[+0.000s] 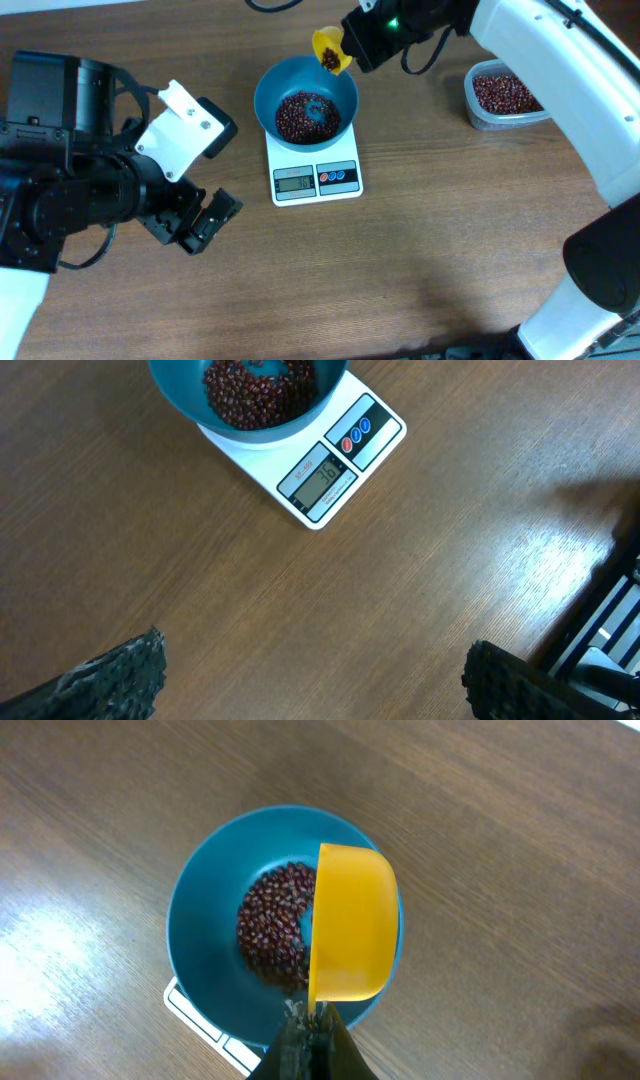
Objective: Scoop item into bowl and weigh 50g on scale
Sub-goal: 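Lift the filled scoop to the bowl and pour beans in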
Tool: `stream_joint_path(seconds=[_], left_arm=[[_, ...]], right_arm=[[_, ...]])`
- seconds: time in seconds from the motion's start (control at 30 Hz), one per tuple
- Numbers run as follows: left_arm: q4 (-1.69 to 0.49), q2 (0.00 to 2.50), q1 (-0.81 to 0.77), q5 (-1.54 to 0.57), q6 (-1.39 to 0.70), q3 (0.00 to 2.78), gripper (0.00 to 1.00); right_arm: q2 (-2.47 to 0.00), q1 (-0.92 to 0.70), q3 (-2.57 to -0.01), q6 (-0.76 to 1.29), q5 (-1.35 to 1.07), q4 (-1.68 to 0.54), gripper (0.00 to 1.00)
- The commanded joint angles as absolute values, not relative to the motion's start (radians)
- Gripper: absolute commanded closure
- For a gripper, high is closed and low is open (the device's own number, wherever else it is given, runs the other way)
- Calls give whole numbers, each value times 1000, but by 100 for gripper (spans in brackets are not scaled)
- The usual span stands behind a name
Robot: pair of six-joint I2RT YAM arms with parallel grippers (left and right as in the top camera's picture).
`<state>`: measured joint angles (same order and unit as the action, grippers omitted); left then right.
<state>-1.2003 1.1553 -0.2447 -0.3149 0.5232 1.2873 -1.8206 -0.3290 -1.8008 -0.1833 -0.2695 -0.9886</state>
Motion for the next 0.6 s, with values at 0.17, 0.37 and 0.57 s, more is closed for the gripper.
stream_joint_path(seconds=[0.17, 0.37, 0.57], left_arm=[[-1198, 1150, -247, -325, 521, 1284, 1], [-1198, 1150, -247, -325, 521, 1284, 1], [-1198, 1150, -247, -325, 521, 1284, 1]], right_arm=[[-1787, -336, -1819, -186, -231, -1001, 96], [-1790, -393, -1828, -191, -145, -979, 96], [-1790, -401, -1836, -190, -145, -1015, 96]])
